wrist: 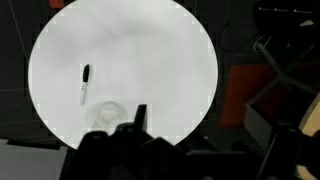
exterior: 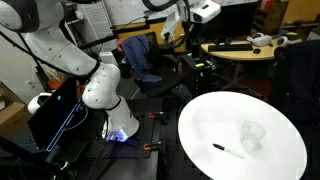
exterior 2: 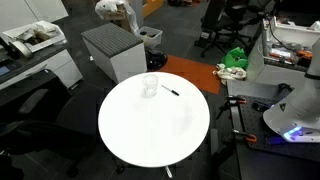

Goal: Put the marker into the cup.

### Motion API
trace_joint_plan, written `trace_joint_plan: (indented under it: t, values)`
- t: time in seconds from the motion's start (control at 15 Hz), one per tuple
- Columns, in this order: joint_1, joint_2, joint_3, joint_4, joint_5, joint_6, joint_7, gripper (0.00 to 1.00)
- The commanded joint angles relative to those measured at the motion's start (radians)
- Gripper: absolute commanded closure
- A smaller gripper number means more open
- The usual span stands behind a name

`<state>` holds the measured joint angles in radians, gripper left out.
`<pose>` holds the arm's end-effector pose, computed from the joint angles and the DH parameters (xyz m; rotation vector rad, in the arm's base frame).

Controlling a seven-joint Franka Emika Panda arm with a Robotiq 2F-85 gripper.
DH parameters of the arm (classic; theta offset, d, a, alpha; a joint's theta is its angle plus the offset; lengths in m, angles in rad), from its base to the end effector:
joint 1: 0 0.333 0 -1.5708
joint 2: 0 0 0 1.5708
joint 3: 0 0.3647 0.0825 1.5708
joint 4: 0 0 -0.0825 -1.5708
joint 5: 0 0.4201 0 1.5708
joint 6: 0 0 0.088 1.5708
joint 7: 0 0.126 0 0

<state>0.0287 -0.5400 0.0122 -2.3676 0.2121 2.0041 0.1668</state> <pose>0.4187 0.0341 0.5543 -2.9078 0.2908 -0.2280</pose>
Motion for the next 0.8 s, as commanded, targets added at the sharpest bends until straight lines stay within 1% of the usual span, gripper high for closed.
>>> trace_joint_plan:
  t: [0.0, 0.4, 0.47, 0.73]
  values:
    - [-0.008, 0.000, 0.006, 0.002, 0.004, -0.003, -0.003, 0.00]
    - [-0.008, 0.000, 0.006, 0.002, 0.004, -0.003, -0.003, 0.00]
    - [-0.014, -0.005, 0.019, -0.010, -0.010, 0.028, 0.009, 0.00]
    - [-0.029, 0.004, 0.015, -0.012, -0.015, 0.047, 0.023, 0.00]
